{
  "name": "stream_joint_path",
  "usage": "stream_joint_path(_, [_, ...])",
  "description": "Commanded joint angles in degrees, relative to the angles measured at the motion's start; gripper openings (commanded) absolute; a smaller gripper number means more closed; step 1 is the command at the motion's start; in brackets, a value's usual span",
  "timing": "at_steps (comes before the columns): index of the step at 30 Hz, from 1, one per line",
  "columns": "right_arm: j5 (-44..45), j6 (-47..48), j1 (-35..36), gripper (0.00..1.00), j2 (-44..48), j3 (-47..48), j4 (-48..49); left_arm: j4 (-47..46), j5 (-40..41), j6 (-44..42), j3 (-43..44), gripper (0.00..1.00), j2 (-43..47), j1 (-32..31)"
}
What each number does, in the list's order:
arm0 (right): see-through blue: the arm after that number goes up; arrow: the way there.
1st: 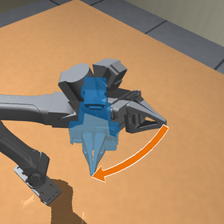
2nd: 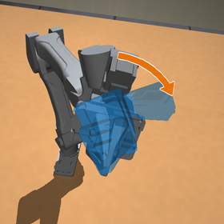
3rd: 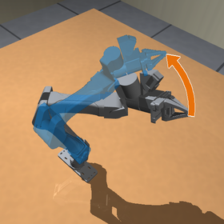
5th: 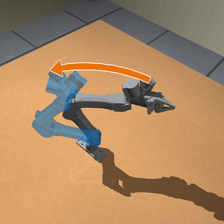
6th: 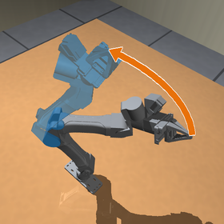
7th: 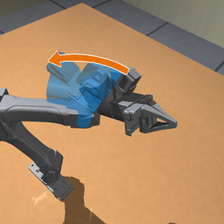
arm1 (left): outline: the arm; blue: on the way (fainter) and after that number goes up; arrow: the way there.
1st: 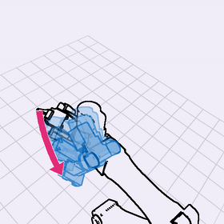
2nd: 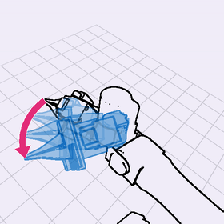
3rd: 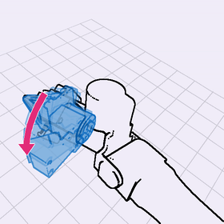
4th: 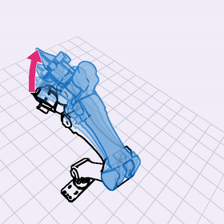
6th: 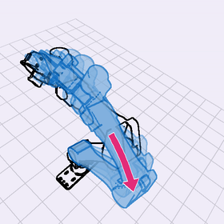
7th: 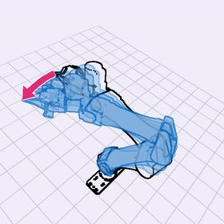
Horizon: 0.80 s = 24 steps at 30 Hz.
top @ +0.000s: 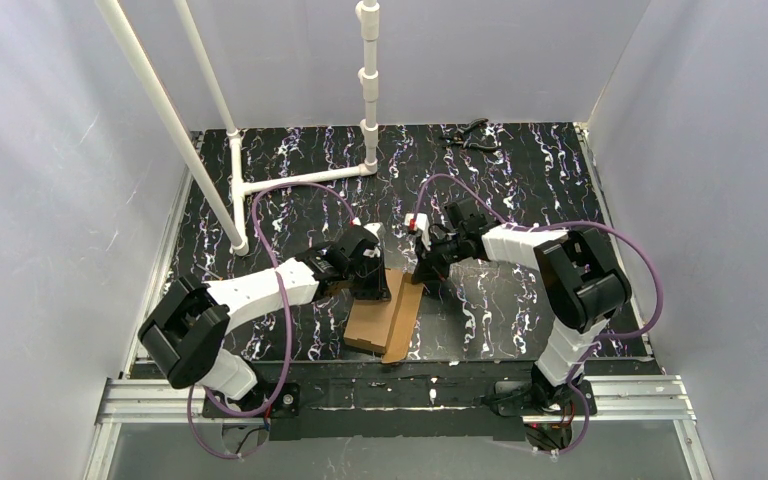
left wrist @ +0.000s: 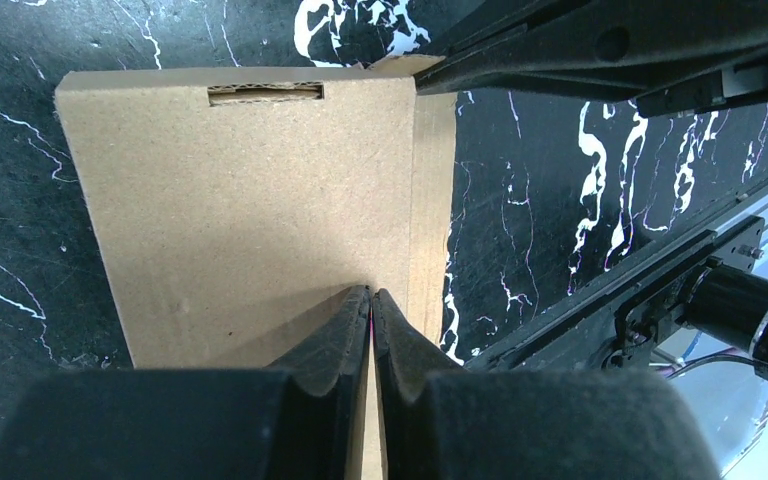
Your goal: Fold the paper box
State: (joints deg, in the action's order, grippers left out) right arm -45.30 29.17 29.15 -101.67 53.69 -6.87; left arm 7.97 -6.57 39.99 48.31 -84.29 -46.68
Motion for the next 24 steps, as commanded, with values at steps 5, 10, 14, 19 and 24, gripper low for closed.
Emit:
stream_joint_path(5, [-2.38,5.56,2.54,0.01,4.72,-2.00,-1.83,2.06,2.73,1.27,0.68,0.03,-1.64,0.30])
stream_joint_path(10, [-1.15,5.93,3.67,0.01,5.05,-2.34,-1.48,2.38,1.65,0.63,1.41,0.03,-2.54,0.38])
stream_joint_path(14, [-0.73,5.99,4.64,0.01,5.63,-2.35,-1.56,2.28,1.21,0.19,1.50,0.03,-2.67,0.48])
stream_joint_path(19, [-0.08,3.00,5.23,0.01,5.55,-0.25,-2.21,2.24,-1.41,-1.39,1.62,0.02,-3.79,0.83])
stream_joint_path(24, [-0.14,4.41,5.72,0.01,3.87,3.24,-7.84,1.61,-2.47,-1.67,1.17,0.02,-4.93,0.98])
